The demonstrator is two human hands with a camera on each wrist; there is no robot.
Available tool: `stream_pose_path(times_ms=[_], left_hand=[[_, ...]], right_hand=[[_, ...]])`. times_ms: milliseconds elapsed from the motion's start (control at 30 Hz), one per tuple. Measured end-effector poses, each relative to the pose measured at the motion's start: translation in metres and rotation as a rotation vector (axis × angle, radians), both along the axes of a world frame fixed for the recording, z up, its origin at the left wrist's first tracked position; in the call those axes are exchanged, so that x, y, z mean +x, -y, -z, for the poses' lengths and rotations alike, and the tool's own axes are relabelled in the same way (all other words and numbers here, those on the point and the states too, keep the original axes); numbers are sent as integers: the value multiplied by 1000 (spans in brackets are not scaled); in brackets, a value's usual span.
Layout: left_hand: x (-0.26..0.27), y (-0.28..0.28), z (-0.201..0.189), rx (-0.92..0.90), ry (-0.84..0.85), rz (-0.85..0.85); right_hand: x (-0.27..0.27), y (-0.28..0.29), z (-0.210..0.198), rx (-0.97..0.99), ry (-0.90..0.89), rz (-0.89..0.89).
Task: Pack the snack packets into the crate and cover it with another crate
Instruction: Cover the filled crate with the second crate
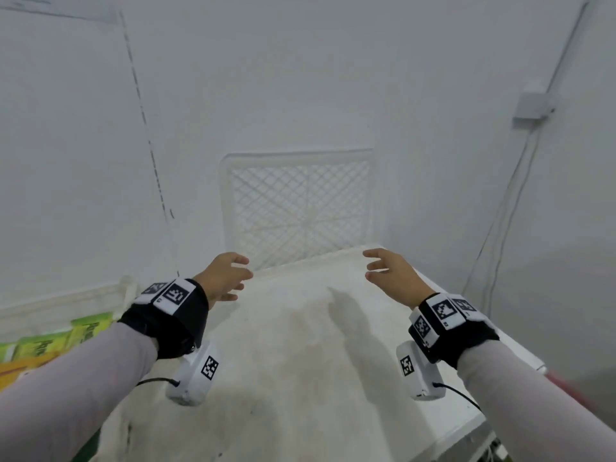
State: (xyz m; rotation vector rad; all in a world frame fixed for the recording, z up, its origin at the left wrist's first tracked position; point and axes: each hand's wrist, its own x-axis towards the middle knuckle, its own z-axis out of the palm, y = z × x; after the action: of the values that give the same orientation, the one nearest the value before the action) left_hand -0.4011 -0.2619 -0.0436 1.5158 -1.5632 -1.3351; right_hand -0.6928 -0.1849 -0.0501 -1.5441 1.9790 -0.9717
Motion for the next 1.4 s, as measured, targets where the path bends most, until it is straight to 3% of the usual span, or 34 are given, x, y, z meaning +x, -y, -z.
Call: stream_pose_path(times_ms=[533,667,967,1100,1267,1400], left_hand=[[-29,153,76,113,-11,-286],[-33,162,95,113,-11,-362],[-40,171,95,-141,41,-521],[-53,174,88,-182,127,-496],[-61,175,82,-169,141,-565],[-61,162,74,-173,112,-601]], right_hand=[[-91,115,56,103,-10,50],[-107,141,66,89,-61,59],[-155,219,67,53,-72,91],[-175,253,52,84,8,51],[-188,278,41,116,101,-20],[-191,281,41,41,127,24]])
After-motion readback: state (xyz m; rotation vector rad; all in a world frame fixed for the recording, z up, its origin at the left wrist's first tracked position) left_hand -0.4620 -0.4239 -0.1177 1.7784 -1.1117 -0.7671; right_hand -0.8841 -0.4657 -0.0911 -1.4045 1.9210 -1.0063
